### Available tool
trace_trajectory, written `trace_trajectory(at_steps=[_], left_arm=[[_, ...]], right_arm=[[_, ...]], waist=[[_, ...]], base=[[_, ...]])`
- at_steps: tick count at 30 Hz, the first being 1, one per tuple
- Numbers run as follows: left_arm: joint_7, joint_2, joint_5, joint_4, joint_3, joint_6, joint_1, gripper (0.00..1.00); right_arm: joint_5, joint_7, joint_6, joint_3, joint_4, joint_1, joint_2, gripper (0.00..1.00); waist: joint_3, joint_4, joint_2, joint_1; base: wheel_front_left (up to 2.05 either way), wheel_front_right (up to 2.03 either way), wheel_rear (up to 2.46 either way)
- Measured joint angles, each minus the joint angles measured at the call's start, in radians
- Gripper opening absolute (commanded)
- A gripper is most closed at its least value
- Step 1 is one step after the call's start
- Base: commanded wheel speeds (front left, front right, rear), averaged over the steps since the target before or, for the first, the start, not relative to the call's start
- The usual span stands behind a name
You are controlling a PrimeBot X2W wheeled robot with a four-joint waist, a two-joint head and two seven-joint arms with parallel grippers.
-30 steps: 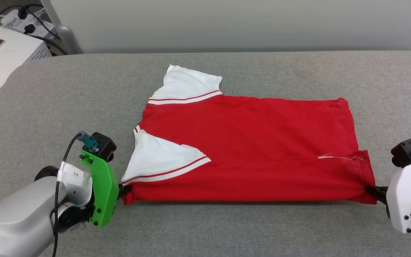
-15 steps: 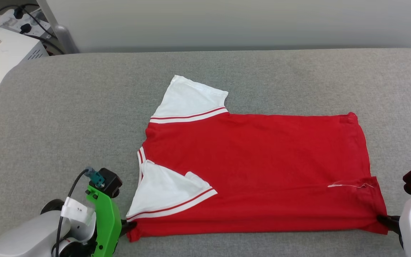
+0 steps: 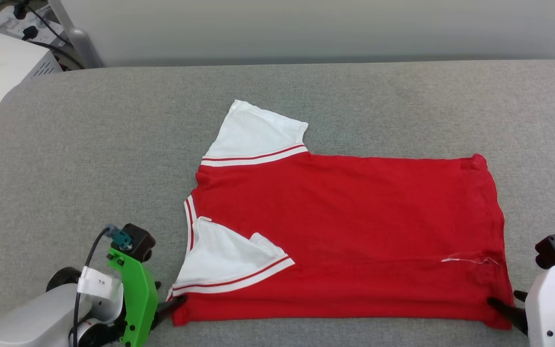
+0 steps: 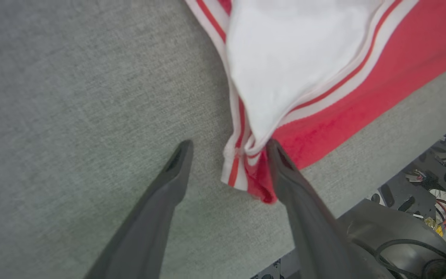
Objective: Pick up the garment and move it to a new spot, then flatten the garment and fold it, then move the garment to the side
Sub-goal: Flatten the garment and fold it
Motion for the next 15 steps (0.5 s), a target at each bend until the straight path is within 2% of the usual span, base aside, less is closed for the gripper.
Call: trace_trajectory(at_steps=[7,12,15], left_arm=[[-0.063,0.072,0.075,-0.031,0.042,0.049,-0.064,1.00],[-0.148,0.084,0.168,-0.032,0.100,0.107,-0.168,1.00],[-0.181,0.071,0.187,-0.026,0.132,0.127,-0.225,1.00]], right_arm=[[-0.021,-0.128,0.000,-0.089,-0.063,-0.037,0.007,1.00],[-0.087,-0.266,0.000,-0.147,-0.120,-0.099,0.042,1.00],[-0.137,-0.350,0.000,-0.169,-0.150,-0.125,0.081,1.00]], waist=[[-0.030,-0.007,0.0000,0.0000],[-0.024,-0.019,0.0000,0.0000],[-0.007,-0.026,0.0000,0.0000]], base=[[0.00,0.00,0.00],[0.00,0.00,0.00],[0.00,0.00,0.00]])
